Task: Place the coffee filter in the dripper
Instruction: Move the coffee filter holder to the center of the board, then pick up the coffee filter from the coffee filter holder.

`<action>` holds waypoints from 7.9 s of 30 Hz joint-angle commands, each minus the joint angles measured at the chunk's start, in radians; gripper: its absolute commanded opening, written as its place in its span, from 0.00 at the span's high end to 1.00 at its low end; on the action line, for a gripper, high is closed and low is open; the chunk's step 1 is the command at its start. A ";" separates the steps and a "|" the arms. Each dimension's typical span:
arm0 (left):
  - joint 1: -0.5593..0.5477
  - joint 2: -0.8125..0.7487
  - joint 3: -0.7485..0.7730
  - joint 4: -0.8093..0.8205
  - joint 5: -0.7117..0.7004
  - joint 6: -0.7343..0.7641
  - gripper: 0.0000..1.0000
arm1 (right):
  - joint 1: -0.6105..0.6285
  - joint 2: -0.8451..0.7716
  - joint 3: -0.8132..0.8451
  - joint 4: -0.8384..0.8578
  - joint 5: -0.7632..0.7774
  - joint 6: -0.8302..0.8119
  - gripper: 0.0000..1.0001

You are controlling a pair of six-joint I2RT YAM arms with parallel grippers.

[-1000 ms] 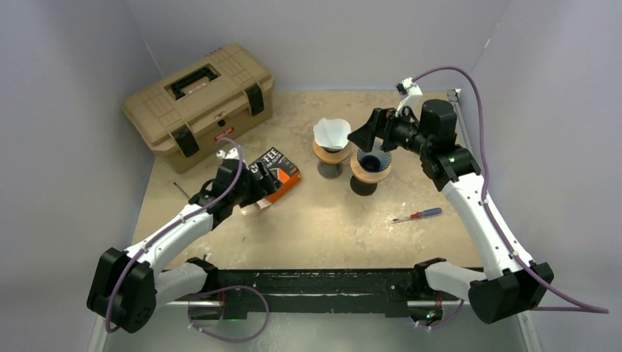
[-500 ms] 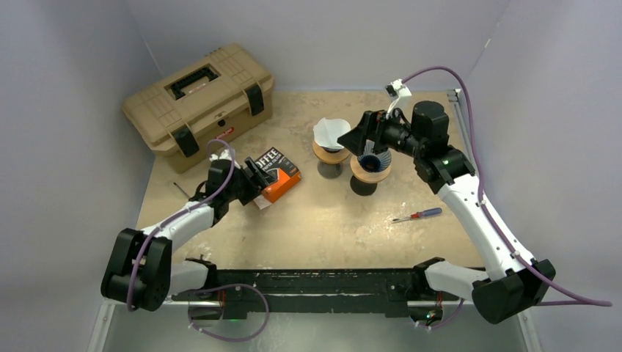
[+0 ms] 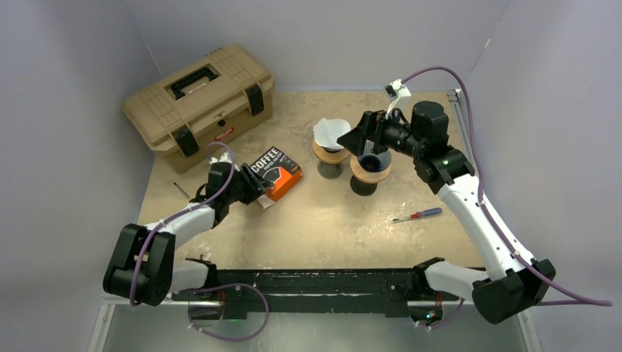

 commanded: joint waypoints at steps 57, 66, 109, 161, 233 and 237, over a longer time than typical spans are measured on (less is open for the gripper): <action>0.020 -0.145 -0.082 -0.069 0.185 0.134 1.00 | 0.014 0.012 0.030 0.001 0.042 -0.013 0.02; -0.119 -0.068 -0.014 -0.112 0.200 0.208 1.00 | 0.013 0.019 0.031 0.001 0.048 -0.016 0.02; -0.172 -0.320 0.016 -0.281 -0.120 0.166 0.39 | 0.386 0.112 0.139 -0.093 0.298 -0.068 0.03; -0.208 0.174 -0.203 0.650 0.076 -0.112 0.72 | 0.485 0.106 0.044 -0.045 0.379 -0.013 0.19; -0.224 -0.225 -0.069 -0.171 0.088 0.145 1.00 | 0.589 -0.184 -0.476 -0.044 0.458 0.404 0.13; -0.224 -0.241 -0.075 -0.171 0.072 0.137 1.00 | 0.589 -0.253 -0.570 -0.049 0.454 0.477 0.13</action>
